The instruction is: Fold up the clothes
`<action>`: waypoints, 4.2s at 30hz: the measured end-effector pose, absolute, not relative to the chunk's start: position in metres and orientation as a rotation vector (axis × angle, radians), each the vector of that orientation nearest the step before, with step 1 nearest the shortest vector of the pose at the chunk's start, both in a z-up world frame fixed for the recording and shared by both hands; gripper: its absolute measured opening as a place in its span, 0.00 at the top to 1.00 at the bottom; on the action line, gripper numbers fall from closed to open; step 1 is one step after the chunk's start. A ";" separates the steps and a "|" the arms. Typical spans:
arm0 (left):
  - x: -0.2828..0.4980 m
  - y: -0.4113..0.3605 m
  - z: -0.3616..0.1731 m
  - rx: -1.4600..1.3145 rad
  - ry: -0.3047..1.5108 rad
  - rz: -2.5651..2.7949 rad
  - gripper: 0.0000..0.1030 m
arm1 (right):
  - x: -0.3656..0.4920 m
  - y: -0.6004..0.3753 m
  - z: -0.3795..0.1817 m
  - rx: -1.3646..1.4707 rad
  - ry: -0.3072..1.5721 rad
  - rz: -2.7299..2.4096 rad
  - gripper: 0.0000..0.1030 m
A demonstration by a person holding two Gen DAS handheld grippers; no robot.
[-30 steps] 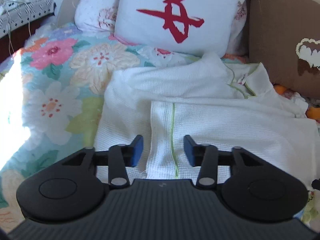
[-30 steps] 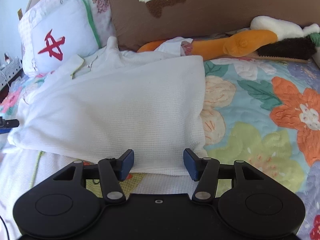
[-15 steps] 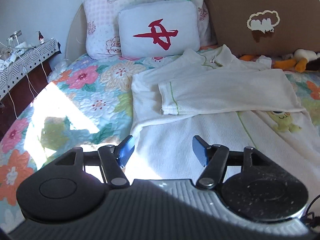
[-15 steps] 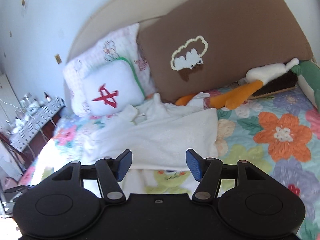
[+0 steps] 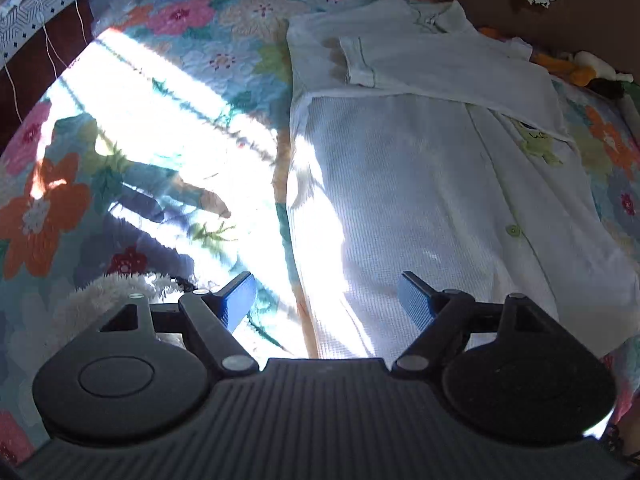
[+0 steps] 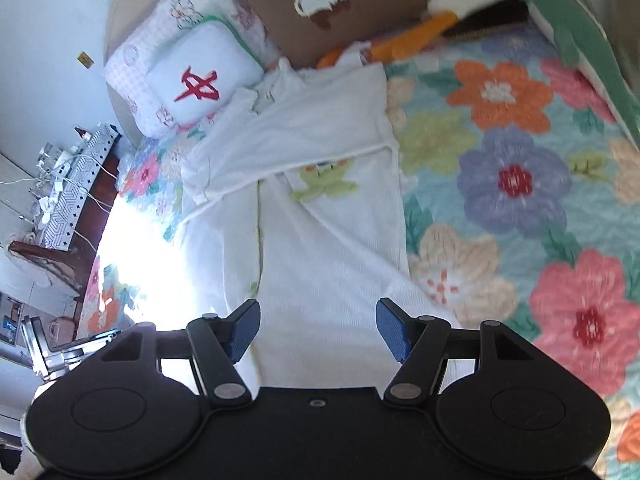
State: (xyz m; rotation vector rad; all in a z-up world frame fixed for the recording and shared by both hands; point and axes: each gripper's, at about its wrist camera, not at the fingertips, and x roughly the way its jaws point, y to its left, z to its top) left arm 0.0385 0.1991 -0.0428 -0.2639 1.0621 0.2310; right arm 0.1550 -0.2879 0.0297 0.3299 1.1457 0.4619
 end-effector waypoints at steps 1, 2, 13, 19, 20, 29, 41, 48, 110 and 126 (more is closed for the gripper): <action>0.039 0.201 -0.048 -0.289 1.077 0.234 0.24 | 0.155 -0.288 0.025 0.305 1.169 0.444 0.31; 0.040 0.202 -0.053 -0.314 1.094 0.237 0.24 | 0.158 -0.286 0.016 0.253 1.193 0.429 0.30; 0.081 0.197 -0.096 -0.271 1.263 0.249 0.15 | 0.213 -0.281 -0.094 -0.119 1.479 0.400 0.29; 0.105 0.200 -0.127 -0.343 1.439 0.180 0.14 | 0.228 -0.285 -0.122 -0.163 1.555 0.440 0.29; 0.107 0.198 -0.133 -0.337 1.457 0.191 0.14 | 0.230 -0.286 -0.127 -0.157 1.568 0.447 0.29; 0.100 0.158 -0.137 -0.187 1.385 0.092 0.59 | 0.222 -0.281 -0.139 -0.175 1.580 0.551 0.69; 0.058 0.200 -0.064 -0.432 1.185 0.096 0.96 | 0.179 -0.302 -0.051 0.364 1.395 0.859 0.93; 0.051 0.219 -0.072 -0.497 1.178 0.122 0.96 | 0.177 -0.317 -0.083 0.264 1.504 0.633 0.94; 0.393 0.372 -0.115 -0.723 0.524 0.239 0.95 | 0.565 -0.174 -0.070 0.300 0.604 0.284 0.95; 0.367 0.335 -0.100 -0.481 0.731 0.438 0.40 | 0.486 -0.198 -0.089 0.460 0.682 0.260 0.54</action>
